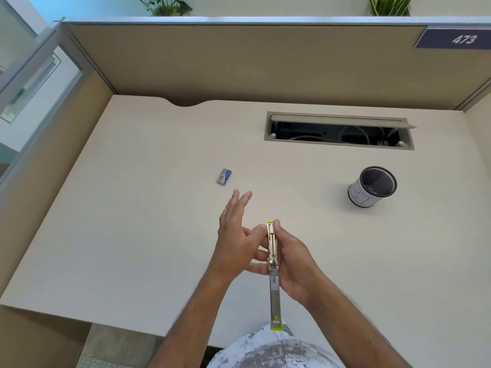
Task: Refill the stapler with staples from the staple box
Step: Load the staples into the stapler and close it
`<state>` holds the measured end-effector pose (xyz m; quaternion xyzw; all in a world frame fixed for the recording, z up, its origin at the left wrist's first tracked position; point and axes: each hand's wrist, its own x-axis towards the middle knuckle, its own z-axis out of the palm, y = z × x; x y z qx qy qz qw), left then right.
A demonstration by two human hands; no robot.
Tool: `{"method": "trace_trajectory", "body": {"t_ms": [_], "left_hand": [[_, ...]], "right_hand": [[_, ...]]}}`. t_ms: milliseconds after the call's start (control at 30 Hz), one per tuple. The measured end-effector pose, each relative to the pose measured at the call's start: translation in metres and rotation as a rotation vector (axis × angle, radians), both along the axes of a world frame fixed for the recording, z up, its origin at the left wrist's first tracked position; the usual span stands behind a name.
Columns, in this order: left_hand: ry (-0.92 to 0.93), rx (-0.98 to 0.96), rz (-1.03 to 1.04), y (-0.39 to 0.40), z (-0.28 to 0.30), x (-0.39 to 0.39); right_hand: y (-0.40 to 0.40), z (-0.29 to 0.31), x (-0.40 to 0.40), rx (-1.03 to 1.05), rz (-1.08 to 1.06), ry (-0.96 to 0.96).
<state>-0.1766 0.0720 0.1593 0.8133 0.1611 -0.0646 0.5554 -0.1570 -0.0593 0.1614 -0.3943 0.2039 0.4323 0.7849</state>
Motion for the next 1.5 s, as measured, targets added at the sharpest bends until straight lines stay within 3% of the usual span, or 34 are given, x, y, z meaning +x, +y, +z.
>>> {"method": "trace_trajectory", "body": {"t_ms": [200,500,967,1200,1300,1367,1433,1500], "left_hand": [[-0.020,-0.056,-0.416,0.022,-0.001,-0.020],[-0.019,0.003,-0.202,0.012,-0.010,-0.011],[-0.048,0.115,-0.089,-0.006,-0.027,-0.010],[-0.182,0.070,0.133,-0.003,-0.046,-0.024],[-0.087,0.262,-0.131,0.005,-0.057,-0.039],[-0.042,0.282,-0.312,0.004,-0.054,-0.043],[-0.038,0.223,-0.342,0.000,-0.046,-0.040],[-0.076,0.129,-0.244,-0.003,-0.041,-0.032]], "right_hand": [[-0.007,0.000,0.007,0.015,-0.040,0.041],[-0.003,0.006,0.003,-0.015,0.001,0.041],[-0.001,0.003,0.002,-0.093,-0.001,0.001],[-0.010,-0.016,0.017,0.042,-0.152,-0.010],[-0.017,-0.027,0.026,0.070,-0.224,-0.028],[-0.020,-0.033,0.031,0.080,-0.260,-0.037],[-0.021,-0.038,0.033,0.075,-0.260,-0.044],[-0.020,-0.043,0.032,0.064,-0.237,-0.053]]}}
